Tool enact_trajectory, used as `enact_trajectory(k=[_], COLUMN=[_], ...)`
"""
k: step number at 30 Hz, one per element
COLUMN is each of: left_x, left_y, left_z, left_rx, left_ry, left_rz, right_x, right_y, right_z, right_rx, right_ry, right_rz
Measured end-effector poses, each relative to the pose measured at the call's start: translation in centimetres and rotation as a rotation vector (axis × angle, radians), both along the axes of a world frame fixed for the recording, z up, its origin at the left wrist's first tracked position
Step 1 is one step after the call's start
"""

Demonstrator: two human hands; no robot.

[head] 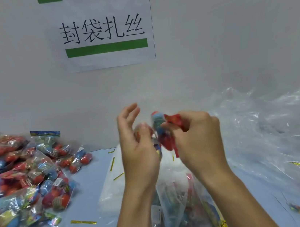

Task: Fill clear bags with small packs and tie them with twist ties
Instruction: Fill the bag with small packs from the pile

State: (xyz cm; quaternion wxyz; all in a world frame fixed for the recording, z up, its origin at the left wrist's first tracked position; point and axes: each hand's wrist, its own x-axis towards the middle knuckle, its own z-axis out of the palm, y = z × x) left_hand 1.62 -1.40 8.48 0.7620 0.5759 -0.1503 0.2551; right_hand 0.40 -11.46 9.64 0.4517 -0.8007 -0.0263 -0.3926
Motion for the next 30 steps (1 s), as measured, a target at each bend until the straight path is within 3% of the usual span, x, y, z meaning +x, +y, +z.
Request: enact_trajectory(k=[5,9,14,17,21,24,27,30], left_x=[-0.3,-0.3,-0.3,-0.4,-0.4,0.0,0.3,0.4], left_y=[-0.5,0.9,1.2,1.2,1.3,1.3,1.9,2.8], left_z=[-0.2,0.2,0.1,0.2,0.5,0.2,-0.4,-0.3], left_rx=[-0.015,-0.301,-0.433,-0.461,-0.319,0.024,0.224,0.174], left_ry=[0.034,0.107,0.091,0.043,0.042,0.03,0.105,0.331], left_rz=[-0.127,-0.298,-0.359,-0.424,-0.458,-0.167,0.068,-0.086], right_x=[-0.4,-0.6,-1.2,-0.8,0.0,0.2,0.4,0.3], right_y=[1.9,1.4,1.6,1.6,1.2,0.4,-0.8,-1.5], right_z=[-0.3,-0.1,0.0,-0.2,-0.5,-0.6,-0.6,-0.5], right_rx=[-0.302,-0.249,-0.149,-0.171,-0.137,-0.025,0.075,0.128], right_ry=[0.044,0.155,0.187,0.149,0.082,0.085,0.14,0.234], right_rz=[0.081,0.224,0.386,0.327,0.156,0.092,0.168,0.354])
